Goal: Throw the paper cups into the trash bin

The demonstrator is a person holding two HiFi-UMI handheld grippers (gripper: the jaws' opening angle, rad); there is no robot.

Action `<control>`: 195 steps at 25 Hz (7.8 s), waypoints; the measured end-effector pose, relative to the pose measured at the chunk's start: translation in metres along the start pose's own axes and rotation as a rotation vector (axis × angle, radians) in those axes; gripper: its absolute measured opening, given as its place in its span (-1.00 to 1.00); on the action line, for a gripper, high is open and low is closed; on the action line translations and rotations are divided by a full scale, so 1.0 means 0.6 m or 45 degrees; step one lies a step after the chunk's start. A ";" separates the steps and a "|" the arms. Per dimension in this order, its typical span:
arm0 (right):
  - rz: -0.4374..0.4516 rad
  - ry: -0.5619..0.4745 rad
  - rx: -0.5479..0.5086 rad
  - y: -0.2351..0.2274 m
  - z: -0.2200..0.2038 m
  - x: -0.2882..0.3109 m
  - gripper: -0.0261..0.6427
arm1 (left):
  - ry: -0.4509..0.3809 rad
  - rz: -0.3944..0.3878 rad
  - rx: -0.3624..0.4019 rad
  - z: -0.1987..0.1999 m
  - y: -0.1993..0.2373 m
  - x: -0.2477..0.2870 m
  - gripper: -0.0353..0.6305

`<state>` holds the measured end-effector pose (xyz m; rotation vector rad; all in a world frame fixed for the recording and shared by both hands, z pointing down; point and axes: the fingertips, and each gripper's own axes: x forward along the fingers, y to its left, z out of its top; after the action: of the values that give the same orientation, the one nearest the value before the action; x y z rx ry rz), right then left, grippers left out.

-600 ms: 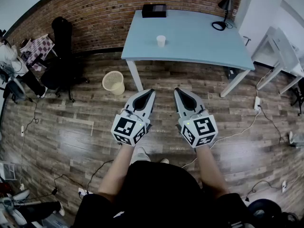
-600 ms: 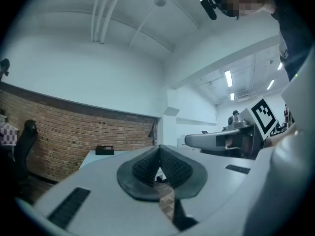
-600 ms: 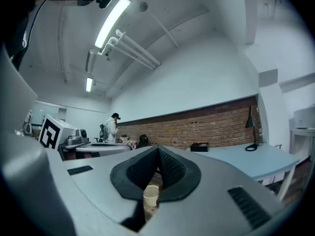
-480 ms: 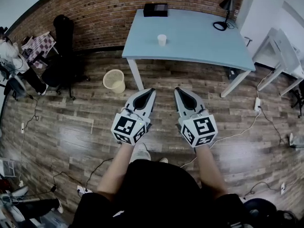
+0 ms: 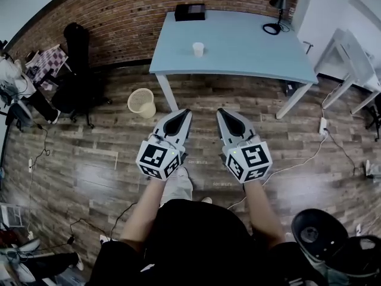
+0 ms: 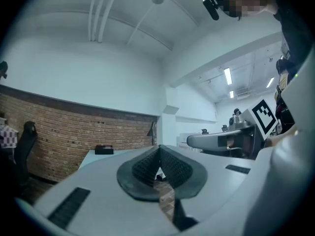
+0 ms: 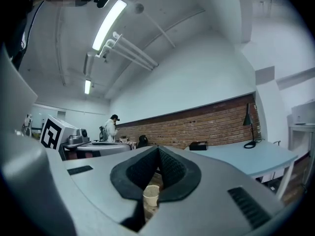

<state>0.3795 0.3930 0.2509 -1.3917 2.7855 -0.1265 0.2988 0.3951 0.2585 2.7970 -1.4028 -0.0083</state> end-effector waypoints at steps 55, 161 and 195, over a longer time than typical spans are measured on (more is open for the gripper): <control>-0.148 0.131 0.001 -0.035 -0.039 0.492 -0.91 | 0.038 -0.051 -0.207 -0.064 0.491 0.152 -0.87; -0.736 0.356 0.292 -0.632 -0.180 0.765 -0.91 | 0.779 -0.840 0.219 -0.416 0.587 0.785 -0.42; -0.774 0.435 0.265 -0.644 -0.209 0.758 -0.91 | 0.920 -0.880 0.634 -0.483 0.586 0.806 -0.80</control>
<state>0.4069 -0.1941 0.4146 -2.2729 2.3597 -0.6985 0.3094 -0.2000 0.5537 2.9510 -0.2781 1.3272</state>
